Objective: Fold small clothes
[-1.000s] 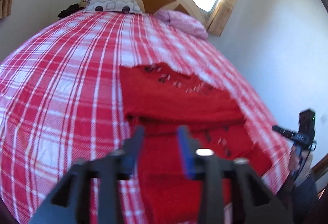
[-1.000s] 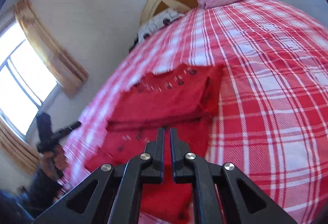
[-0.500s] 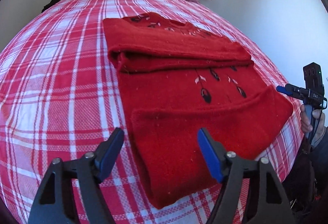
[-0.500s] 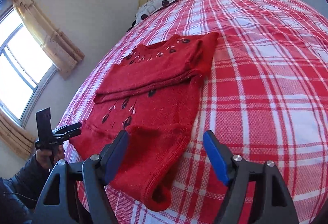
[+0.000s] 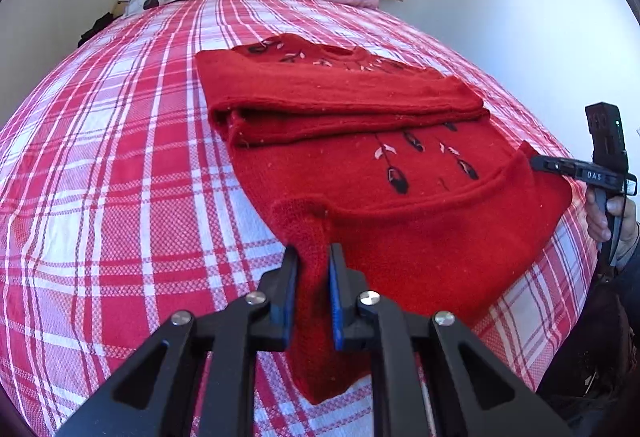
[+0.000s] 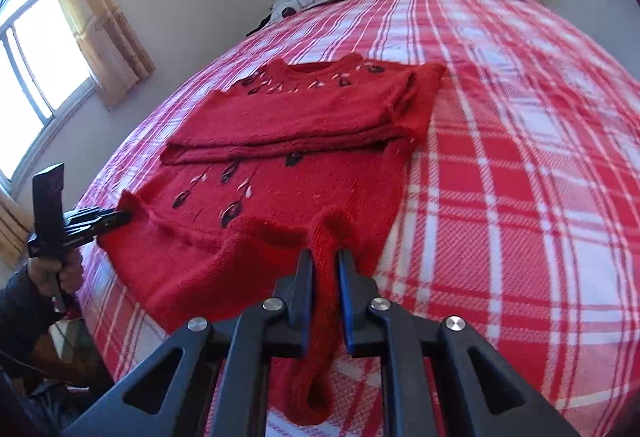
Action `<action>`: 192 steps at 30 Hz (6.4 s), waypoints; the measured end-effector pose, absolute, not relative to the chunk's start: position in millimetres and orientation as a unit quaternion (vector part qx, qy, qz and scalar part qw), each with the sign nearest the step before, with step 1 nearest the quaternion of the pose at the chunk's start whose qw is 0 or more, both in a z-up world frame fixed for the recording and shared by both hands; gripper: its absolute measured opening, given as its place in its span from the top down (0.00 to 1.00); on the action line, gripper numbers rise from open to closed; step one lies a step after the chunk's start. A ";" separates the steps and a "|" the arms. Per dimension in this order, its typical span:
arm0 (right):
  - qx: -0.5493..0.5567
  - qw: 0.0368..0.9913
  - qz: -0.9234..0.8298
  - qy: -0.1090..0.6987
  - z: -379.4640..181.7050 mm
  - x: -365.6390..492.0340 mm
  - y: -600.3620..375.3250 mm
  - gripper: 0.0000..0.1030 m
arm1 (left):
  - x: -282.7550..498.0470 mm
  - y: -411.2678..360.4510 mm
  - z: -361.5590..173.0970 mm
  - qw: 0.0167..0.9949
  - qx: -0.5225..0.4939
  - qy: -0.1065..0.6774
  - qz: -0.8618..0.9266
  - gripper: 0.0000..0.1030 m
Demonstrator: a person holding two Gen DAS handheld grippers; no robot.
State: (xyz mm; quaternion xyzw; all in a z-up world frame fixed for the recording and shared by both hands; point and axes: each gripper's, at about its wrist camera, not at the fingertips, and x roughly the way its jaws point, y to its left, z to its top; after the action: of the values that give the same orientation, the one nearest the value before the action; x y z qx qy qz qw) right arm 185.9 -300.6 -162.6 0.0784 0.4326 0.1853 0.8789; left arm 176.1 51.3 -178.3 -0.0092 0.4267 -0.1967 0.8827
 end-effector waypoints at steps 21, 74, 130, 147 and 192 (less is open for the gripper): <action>0.017 0.893 0.186 0.409 -147.0 174.2 -278.6 0.91 | 173.7 45.8 -173.8 0.895 0.019 0.407 -0.179 0.89; -0.010 0.899 0.032 0.436 -178.1 476.3 -301.2 0.68 | 442.3 49.5 -168.8 0.925 0.012 0.378 -0.044 0.47; 0.058 0.874 0.112 0.469 -180.4 275.2 -297.9 0.88 | 304.4 61.6 -205.1 0.897 -0.033 0.438 -0.055 0.00; -0.050 0.914 0.073 0.395 -124.4 227.9 -265.1 0.28 | 304.7 63.8 -205.3 0.897 -0.042 0.436 -0.060 0.00; -0.322 0.868 0.204 0.318 -184.8 239.3 43.1 0.36 | 262.2 174.1 -207.0 0.890 -0.334 0.308 -0.033 0.00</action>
State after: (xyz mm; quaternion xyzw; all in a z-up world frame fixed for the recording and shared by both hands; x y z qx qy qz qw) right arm 239.3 43.1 -184.8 -0.3216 0.3178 0.2044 0.8682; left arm 262.2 174.1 -207.0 -0.3339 0.3075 -0.0331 0.8904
